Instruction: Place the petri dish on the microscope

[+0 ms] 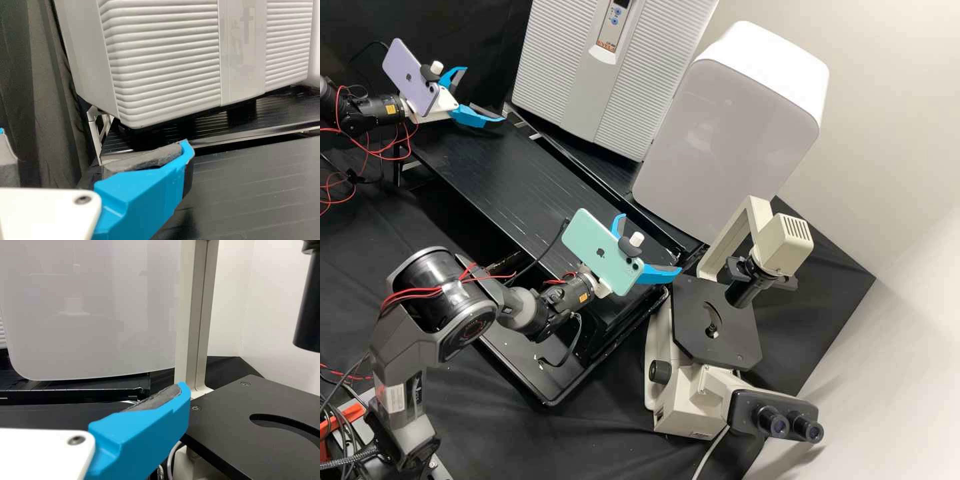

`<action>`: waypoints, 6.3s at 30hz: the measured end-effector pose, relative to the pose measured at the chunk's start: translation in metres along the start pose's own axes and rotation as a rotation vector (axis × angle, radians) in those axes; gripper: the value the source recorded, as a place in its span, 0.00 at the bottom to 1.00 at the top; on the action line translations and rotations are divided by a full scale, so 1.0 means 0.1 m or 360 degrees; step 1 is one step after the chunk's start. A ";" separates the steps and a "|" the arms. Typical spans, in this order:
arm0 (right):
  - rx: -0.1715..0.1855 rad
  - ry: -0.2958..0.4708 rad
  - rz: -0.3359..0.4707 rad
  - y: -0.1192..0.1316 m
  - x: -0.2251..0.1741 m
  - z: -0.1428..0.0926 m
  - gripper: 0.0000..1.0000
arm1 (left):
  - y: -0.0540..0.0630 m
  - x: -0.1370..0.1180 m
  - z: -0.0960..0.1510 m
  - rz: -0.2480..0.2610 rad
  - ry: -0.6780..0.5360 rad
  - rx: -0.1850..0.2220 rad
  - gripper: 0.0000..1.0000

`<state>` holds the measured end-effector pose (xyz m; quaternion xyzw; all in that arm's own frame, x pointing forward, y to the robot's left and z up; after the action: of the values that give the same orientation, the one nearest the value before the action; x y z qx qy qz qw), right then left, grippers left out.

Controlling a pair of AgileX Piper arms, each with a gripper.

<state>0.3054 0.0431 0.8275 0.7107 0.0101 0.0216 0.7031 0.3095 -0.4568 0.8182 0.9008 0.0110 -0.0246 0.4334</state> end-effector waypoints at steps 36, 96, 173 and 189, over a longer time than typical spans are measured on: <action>-0.0013 0.0321 -0.0004 -0.14 -0.62 -0.30 1.00 | 0.00 0.00 0.00 0.0000 0.0000 0.0000 1.00; -0.0154 0.0123 -0.0166 -0.46 -0.54 -0.12 1.00 | 0.00 0.00 0.00 0.0000 0.0000 0.0000 1.00; -0.0119 0.0085 -0.0186 -0.47 -0.44 0.02 0.00 | 0.00 0.00 0.00 0.0000 0.0000 0.0000 1.00; -0.0030 0.0081 0.0055 0.03 -0.65 0.11 0.00 | 0.00 0.00 0.00 0.0000 0.0000 0.0000 1.00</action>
<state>0.2410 0.0294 0.8296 0.7033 0.0155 0.0521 0.7088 0.3095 -0.4568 0.8182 0.9008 0.0110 -0.0246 0.4334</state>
